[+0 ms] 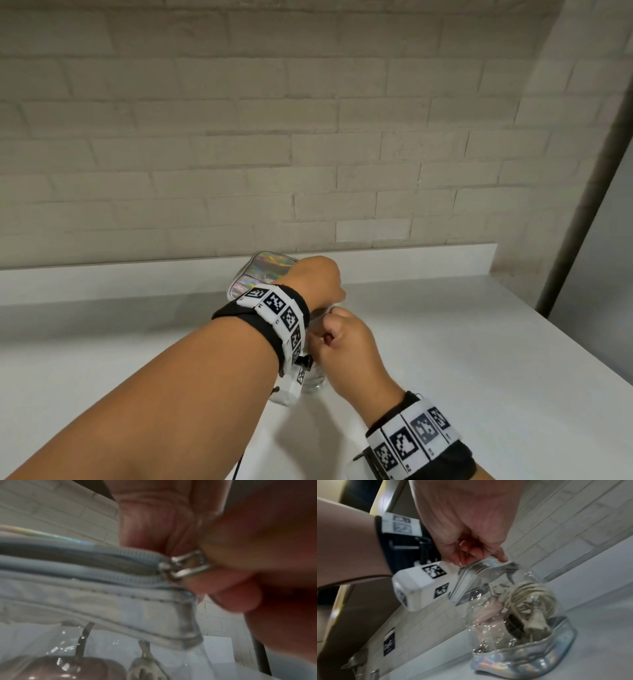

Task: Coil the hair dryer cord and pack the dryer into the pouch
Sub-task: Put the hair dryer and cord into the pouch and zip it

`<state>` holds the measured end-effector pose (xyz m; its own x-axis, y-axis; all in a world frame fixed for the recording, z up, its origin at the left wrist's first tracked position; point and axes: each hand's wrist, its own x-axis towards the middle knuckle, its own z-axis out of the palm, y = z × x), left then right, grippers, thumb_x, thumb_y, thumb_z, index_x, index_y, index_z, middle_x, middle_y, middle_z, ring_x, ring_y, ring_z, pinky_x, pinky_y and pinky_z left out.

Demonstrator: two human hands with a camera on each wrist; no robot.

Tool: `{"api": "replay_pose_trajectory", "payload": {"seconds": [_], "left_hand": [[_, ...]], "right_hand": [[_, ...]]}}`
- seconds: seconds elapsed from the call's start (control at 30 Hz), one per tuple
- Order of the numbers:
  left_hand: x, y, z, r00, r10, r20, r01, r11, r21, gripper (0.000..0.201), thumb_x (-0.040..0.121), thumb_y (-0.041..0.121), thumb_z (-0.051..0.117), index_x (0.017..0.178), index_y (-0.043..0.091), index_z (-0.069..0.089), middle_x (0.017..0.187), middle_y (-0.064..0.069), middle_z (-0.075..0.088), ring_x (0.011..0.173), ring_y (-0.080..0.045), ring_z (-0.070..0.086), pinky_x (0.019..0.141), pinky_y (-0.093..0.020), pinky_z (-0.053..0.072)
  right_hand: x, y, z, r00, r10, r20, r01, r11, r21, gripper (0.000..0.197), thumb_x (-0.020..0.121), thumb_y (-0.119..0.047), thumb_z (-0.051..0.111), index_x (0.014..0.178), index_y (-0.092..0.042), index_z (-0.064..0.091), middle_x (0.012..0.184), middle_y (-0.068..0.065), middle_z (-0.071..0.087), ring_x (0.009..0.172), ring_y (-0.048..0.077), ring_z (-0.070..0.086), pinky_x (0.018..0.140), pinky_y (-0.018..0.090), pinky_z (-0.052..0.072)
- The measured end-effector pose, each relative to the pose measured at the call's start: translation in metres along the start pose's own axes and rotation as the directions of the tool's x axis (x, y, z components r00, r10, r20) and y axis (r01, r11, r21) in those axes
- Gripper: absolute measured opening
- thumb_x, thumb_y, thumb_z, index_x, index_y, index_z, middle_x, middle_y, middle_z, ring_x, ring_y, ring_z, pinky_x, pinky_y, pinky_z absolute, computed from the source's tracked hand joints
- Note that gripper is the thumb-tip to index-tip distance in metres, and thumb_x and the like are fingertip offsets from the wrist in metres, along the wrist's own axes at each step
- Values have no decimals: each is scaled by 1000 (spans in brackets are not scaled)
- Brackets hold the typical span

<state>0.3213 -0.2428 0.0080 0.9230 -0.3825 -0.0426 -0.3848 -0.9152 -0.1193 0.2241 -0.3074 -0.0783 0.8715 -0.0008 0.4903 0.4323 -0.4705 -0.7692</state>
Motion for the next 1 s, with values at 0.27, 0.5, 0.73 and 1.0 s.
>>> {"api": "replay_pose_trajectory", "payload": {"seconds": [0.27, 0.5, 0.73, 1.0], "left_hand": [[-4, -12, -1, 1000, -24, 17, 26, 992, -127, 30, 87, 33, 53, 88, 6, 66, 81, -9, 61, 89, -31, 61, 68, -31, 44], [-48, -66, 5, 899, -223, -378, 22, 884, -467, 35, 90, 45, 50, 67, 19, 59, 64, 2, 60, 67, -21, 57, 55, -28, 36], [-100, -78, 61, 901, -240, -361, 113, 934, -339, 44, 86, 49, 49, 63, 13, 54, 54, -4, 51, 60, -21, 51, 49, -30, 32], [-92, -60, 79, 931, -310, -193, 50, 632, -773, 32, 87, 35, 61, 57, 24, 57, 62, 1, 61, 61, -16, 52, 58, -29, 36]], "right_hand": [[7, -32, 12, 971, -82, 226, 146, 949, -281, 16, 87, -17, 57, 82, -5, 66, 73, -2, 52, 69, 13, 48, 69, 33, 47], [25, -31, 26, 967, -217, 136, 255, 865, -431, 19, 70, -7, 59, 86, -15, 65, 87, 3, 58, 86, 24, 50, 78, 31, 43], [44, -13, 34, 973, -114, 202, 197, 862, -466, 33, 71, -3, 55, 101, -16, 56, 101, 2, 57, 98, 25, 52, 84, 32, 38], [51, -13, 29, 946, -133, 295, 278, 803, -527, 20, 70, -2, 56, 88, -10, 60, 91, 7, 53, 91, 27, 49, 71, 27, 31]]}}
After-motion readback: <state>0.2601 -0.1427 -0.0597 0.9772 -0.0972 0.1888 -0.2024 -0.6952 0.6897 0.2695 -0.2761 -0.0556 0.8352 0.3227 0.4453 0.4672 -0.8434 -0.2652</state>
